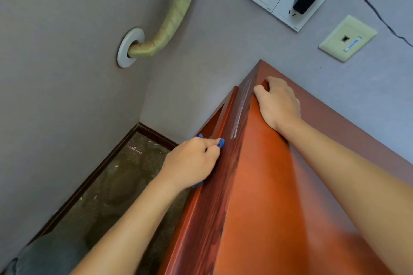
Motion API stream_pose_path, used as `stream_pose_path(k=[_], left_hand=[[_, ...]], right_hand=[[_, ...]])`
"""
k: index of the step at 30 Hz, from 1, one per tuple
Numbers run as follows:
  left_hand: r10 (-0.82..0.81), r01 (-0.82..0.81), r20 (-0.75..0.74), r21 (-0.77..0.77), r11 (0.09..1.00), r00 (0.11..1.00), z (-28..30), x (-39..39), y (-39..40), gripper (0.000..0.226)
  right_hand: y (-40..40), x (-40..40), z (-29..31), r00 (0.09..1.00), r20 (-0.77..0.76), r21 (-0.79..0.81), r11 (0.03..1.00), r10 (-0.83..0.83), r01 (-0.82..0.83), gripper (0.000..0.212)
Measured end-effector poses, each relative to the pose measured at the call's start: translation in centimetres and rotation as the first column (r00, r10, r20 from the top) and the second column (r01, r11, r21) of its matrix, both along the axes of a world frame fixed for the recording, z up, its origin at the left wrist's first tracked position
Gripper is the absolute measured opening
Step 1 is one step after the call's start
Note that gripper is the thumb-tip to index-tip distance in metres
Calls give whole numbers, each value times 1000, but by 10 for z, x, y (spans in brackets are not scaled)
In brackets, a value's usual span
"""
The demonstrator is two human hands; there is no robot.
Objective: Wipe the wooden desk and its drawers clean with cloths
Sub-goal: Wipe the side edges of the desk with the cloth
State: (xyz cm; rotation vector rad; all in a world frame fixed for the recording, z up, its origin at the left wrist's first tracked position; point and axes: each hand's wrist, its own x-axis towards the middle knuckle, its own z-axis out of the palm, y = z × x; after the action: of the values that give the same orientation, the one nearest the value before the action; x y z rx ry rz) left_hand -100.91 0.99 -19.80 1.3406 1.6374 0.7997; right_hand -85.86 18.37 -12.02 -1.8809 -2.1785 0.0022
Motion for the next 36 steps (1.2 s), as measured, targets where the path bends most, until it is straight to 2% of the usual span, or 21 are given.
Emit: stream_pose_path(k=[2, 4, 6, 9, 11, 12, 15, 16, 18, 21, 23, 25, 27, 29, 31, 33, 36], left_hand=[[-9, 1, 79, 107, 994, 997, 8, 3, -7, 44], [-14, -41, 249, 214, 976, 968, 16, 7, -26, 48], [-3, -60, 300, 200, 978, 954, 9, 8, -24, 50], [-9, 6, 84, 41, 999, 996, -4, 2, 9, 43], [-33, 32, 5, 16, 999, 999, -2, -2, 20, 43], [-40, 39, 18, 55, 998, 999, 3, -2, 19, 43], [-35, -16, 246, 205, 979, 969, 14, 5, -5, 48], [-24, -36, 257, 224, 974, 966, 14, 7, -9, 50], [-2, -25, 161, 170, 985, 987, 4, 8, 5, 45], [-46, 46, 10, 7, 999, 999, 1, -1, 31, 42], [-59, 58, 24, 65, 996, 998, 10, -2, 31, 44], [-45, 13, 159, 194, 981, 986, 17, 3, 18, 45], [-22, -27, 183, 258, 966, 983, 18, 10, 11, 46], [3, -9, 33, 188, 982, 999, 7, 10, 28, 49], [-40, 44, -78, 54, 998, 996, 1, 3, 46, 47], [-73, 75, -28, 61, 995, 997, 3, -1, 51, 46], [-58, 0, 223, 251, 968, 973, 12, 7, 33, 49]], right_hand=[[0, 0, 0, 1000, 1, -1, 1000, -3, 3, 68], [0, 1, -2, 1000, 7, -2, 1000, -4, 4, 67], [1, 1, -1, 1000, 9, 1, 1000, -8, 8, 67], [-1, -1, 2, 1000, 4, -6, 1000, -9, 9, 68], [-3, -1, 3, 1000, 2, -3, 1000, -2, 2, 68], [-3, -2, 3, 1000, 2, -5, 1000, -5, 5, 68], [-3, 0, 1, 1000, 10, -6, 1000, -5, 5, 69], [-2, 0, 1, 1000, 8, -5, 1000, -7, 7, 69], [-3, -1, 2, 1000, 11, -10, 1000, -12, 12, 69], [-5, -2, 4, 1000, 13, -14, 1000, 3, -3, 68], [-5, -2, 5, 1000, 17, -13, 1000, 2, -2, 67], [-4, -1, 3, 1000, 22, -11, 1000, 3, -2, 66], [-2, 0, 2, 1000, 24, -5, 1000, -2, 2, 66], [-3, -1, 3, 1000, 30, -8, 1000, -5, 5, 67], [-4, -2, 4, 1000, 25, -9, 1000, 2, -2, 67], [-4, -2, 5, 1000, 21, -10, 1000, 6, -6, 65], [-4, -1, 3, 999, 33, -6, 1000, 5, -5, 65]])
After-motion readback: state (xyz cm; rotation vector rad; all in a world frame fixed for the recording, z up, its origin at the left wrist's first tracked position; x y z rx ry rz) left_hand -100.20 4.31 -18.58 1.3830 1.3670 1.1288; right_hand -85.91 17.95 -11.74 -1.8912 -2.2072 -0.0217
